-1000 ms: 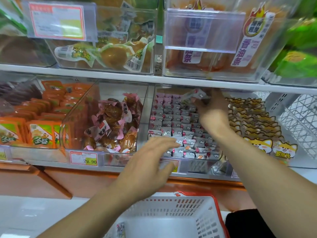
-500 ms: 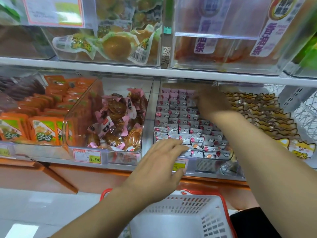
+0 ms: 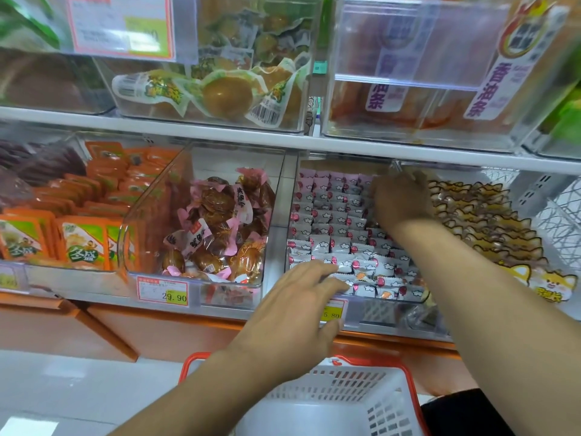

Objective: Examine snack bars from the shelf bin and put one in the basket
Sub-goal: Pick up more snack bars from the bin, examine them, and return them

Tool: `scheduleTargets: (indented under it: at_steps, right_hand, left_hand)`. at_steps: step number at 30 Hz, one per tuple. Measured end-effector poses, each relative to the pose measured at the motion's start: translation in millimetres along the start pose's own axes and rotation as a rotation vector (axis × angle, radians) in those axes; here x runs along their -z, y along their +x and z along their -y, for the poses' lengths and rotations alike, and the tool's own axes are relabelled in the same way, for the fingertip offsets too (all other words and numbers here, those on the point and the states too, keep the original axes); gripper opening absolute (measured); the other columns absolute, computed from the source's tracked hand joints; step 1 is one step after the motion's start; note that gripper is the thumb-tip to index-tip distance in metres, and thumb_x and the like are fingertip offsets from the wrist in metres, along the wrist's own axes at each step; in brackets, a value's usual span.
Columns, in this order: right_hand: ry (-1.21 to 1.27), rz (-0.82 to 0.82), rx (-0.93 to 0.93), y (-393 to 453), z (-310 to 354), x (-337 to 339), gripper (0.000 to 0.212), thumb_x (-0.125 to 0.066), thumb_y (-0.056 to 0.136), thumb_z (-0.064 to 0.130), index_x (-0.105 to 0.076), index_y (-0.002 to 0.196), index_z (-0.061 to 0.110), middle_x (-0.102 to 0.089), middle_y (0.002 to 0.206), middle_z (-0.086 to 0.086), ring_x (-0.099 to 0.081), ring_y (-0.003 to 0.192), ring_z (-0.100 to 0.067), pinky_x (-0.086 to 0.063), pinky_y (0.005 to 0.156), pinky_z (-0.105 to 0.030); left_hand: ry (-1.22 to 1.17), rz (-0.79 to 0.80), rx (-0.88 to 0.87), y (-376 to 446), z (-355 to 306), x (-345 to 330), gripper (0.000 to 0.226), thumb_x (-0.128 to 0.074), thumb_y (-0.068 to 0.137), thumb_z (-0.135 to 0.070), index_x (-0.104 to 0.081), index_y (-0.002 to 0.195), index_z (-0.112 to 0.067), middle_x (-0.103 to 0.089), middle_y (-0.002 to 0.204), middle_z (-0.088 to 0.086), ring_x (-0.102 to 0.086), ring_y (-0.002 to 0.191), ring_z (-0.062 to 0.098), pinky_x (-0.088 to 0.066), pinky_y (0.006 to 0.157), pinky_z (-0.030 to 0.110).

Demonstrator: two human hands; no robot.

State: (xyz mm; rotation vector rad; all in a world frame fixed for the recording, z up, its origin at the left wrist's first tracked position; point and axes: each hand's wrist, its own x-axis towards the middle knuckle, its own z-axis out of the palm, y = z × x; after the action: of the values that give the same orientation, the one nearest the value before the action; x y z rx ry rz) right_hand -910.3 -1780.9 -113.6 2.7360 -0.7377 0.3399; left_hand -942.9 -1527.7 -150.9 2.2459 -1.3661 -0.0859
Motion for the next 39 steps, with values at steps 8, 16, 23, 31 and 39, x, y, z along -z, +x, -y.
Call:
scheduleTargets:
  at_steps: [8,16,23,31,39]
  right_hand:
    - [0.711,-0.324,-0.353,2.0,-17.1,14.8,0.026,-0.049,0.101,0.01,-0.067,0.112,-0.005,-0.069,0.114,-0.025,-0.065,0.106,-0.039,-0.051,0.092,-0.039]
    - [1.833,-0.107,-0.678,-84.6,14.1,51.6,0.023,-0.044,0.102,-0.002,-0.061,0.097,0.014,-0.073,0.106,-0.008,-0.074,0.099,-0.025,-0.06,0.09,-0.039]
    - [2.122,0.284,-0.589,-131.0,31.1,60.0,0.016,-0.05,0.104,0.008,-0.064,0.108,0.0,-0.076,0.102,-0.015,-0.077,0.089,-0.025,-0.062,0.079,-0.03]
    - [2.103,0.388,-0.51,-129.9,24.3,60.6,0.012,-0.054,0.101,0.006,-0.065,0.098,0.003,-0.078,0.093,-0.012,-0.076,0.09,-0.026,-0.062,0.078,-0.03]
    - [2.178,0.418,-0.501,-128.0,26.1,67.0,0.003,-0.056,0.1,0.003,-0.057,0.103,0.003,-0.075,0.105,-0.019,-0.076,0.09,-0.025,-0.062,0.08,-0.033]
  left_hand:
    - [-0.034,-0.083,-0.02,-0.4,0.0,8.5,0.043,-0.063,0.095,-0.035,-0.054,0.137,-0.036,-0.037,0.151,-0.022,-0.007,0.146,-0.007,0.013,0.103,-0.001]
    - [-0.803,-0.383,0.41,2.5,-2.1,25.4,0.025,-0.071,0.091,-0.031,-0.063,0.115,-0.035,-0.071,0.105,-0.015,-0.067,0.096,0.002,-0.054,0.082,0.017]
    - [-1.086,-0.392,0.526,-1.2,10.3,38.9,0.026,-0.06,0.092,-0.038,-0.076,0.102,-0.019,-0.079,0.094,0.005,-0.076,0.088,0.017,-0.058,0.071,0.02]
    - [-0.797,-0.394,0.524,-15.8,18.1,43.9,0.031,-0.051,0.104,-0.028,-0.072,0.08,-0.023,-0.076,0.077,-0.002,-0.07,0.071,0.009,-0.056,0.069,0.032]
    - [-0.81,-0.4,0.565,-14.6,16.1,46.8,0.038,-0.048,0.104,-0.024,-0.059,0.067,-0.024,-0.074,0.083,0.003,-0.069,0.074,0.012,-0.053,0.067,0.028]
